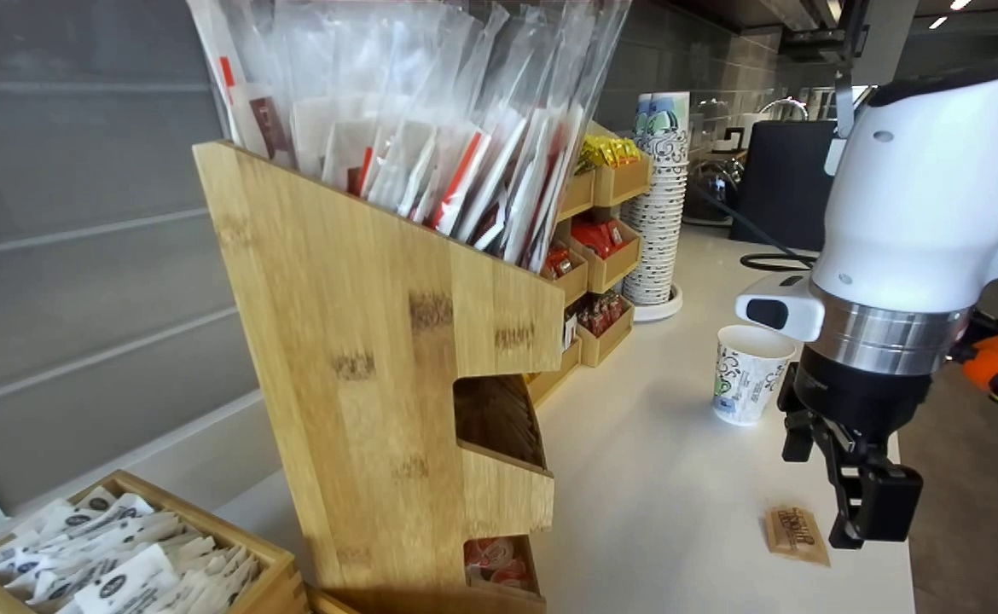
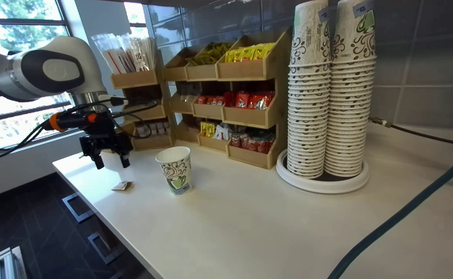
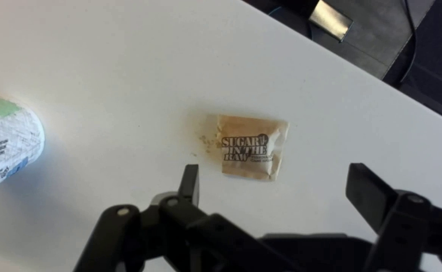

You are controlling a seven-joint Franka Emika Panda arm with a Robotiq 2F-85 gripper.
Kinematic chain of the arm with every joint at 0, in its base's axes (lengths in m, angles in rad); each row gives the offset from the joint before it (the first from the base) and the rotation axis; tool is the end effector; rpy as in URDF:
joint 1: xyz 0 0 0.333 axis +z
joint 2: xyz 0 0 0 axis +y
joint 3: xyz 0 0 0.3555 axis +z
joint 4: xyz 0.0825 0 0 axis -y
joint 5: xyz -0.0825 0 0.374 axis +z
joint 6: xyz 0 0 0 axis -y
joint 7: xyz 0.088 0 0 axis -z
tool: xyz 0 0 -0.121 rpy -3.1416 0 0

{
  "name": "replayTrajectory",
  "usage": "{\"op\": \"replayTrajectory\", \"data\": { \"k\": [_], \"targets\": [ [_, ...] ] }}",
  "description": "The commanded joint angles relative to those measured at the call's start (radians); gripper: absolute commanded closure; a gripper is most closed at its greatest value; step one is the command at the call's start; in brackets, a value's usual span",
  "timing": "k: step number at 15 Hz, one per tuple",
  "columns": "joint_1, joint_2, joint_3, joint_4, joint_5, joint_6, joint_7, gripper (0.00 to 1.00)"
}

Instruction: Pick up the brown pack and put it down

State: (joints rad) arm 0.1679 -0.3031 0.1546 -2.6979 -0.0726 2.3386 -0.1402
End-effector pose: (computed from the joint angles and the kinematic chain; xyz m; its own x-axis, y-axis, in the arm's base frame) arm 0.3505 0.1134 0.3516 0.8735 0.4808 -0.0757 0.4861 -0.8697 0.0851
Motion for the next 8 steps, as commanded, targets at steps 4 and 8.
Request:
{"op": "replayTrajectory", "data": {
  "k": [4,8],
  "targets": [
    [0.007,0.002,-0.008,0.001,-0.036,-0.003,-0.046,0.00],
    [0.021,0.017,-0.022,0.001,-0.022,0.008,-0.113,0.00]
  ]
}}
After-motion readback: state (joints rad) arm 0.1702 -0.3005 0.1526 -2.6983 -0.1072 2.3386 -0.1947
